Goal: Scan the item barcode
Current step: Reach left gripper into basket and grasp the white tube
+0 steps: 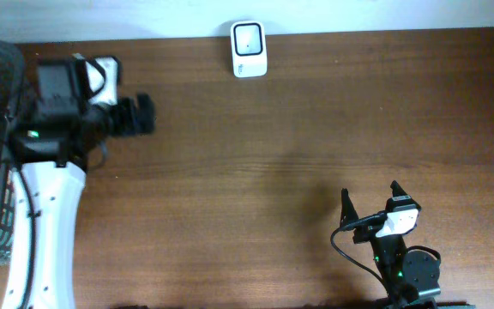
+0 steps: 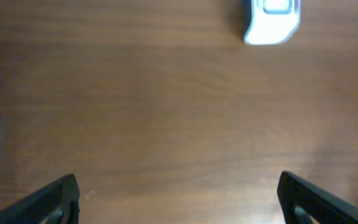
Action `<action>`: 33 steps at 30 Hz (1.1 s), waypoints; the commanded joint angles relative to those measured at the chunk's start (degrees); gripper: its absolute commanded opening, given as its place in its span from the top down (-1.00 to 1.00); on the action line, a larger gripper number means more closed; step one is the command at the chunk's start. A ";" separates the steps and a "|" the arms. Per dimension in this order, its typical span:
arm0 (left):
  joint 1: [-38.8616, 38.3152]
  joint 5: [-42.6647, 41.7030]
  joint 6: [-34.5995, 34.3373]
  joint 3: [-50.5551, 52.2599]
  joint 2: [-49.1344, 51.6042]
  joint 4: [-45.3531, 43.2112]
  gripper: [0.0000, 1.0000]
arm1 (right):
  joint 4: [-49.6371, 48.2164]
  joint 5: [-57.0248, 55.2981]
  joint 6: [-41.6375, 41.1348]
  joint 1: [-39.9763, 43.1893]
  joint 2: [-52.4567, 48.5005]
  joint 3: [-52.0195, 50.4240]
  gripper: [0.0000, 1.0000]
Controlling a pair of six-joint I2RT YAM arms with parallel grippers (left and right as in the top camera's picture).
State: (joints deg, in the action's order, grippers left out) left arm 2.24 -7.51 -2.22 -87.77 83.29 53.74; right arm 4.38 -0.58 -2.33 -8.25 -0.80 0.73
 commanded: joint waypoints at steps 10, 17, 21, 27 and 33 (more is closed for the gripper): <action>30.62 22.38 -23.47 -20.11 4.37 11.06 -0.98 | 0.28 -0.07 0.42 0.07 0.28 -0.42 -0.97; 41.81 28.52 -20.70 -16.59 10.78 15.43 -0.99 | 0.28 -0.04 0.39 0.07 0.28 -0.42 -0.97; 42.69 25.99 -6.32 -8.66 10.91 6.95 -0.99 | 0.28 -0.07 0.42 0.07 0.28 -0.42 -0.97; 42.84 24.72 11.87 2.56 15.47 -6.69 -0.99 | 0.28 -0.07 0.42 0.07 0.28 -0.42 -0.97; 43.06 23.12 17.14 2.56 23.30 -8.37 -1.00 | 0.28 -0.07 0.42 0.07 0.28 -0.42 -0.97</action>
State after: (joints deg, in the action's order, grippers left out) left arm 44.82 16.47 10.66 -85.69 103.18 46.15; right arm 4.38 -0.58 -2.33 -8.25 -0.80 0.73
